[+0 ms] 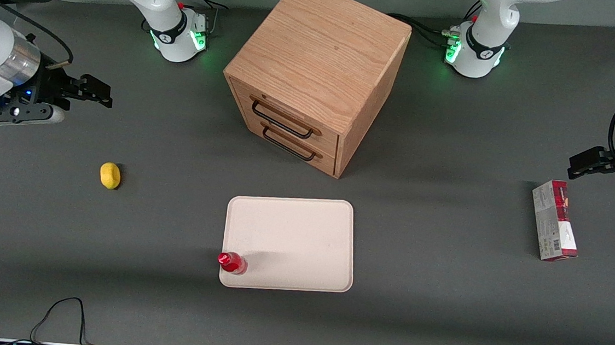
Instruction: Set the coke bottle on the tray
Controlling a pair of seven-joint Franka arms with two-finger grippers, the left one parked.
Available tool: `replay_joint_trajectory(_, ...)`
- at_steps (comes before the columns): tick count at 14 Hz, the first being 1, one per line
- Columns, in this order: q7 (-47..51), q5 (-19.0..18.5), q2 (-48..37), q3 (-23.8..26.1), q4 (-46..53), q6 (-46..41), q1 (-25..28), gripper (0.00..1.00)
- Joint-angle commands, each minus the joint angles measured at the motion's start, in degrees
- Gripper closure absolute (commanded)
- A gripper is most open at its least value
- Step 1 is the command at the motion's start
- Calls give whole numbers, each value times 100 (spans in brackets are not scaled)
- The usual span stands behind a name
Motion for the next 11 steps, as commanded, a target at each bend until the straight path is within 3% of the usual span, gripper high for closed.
replay_joint_trajectory(1, -600, -136, 307, 104, 474, -249, -79, 0)
replay_joint_trajectory(6, -690, -66, 711, 34, 1009, -452, -36, 0)
replay_joint_trajectory(9, -699, 48, 809, -396, 1151, -610, 210, 0)
replay_joint_trajectory(11, -708, 249, 783, -414, 1143, -628, 149, 0)
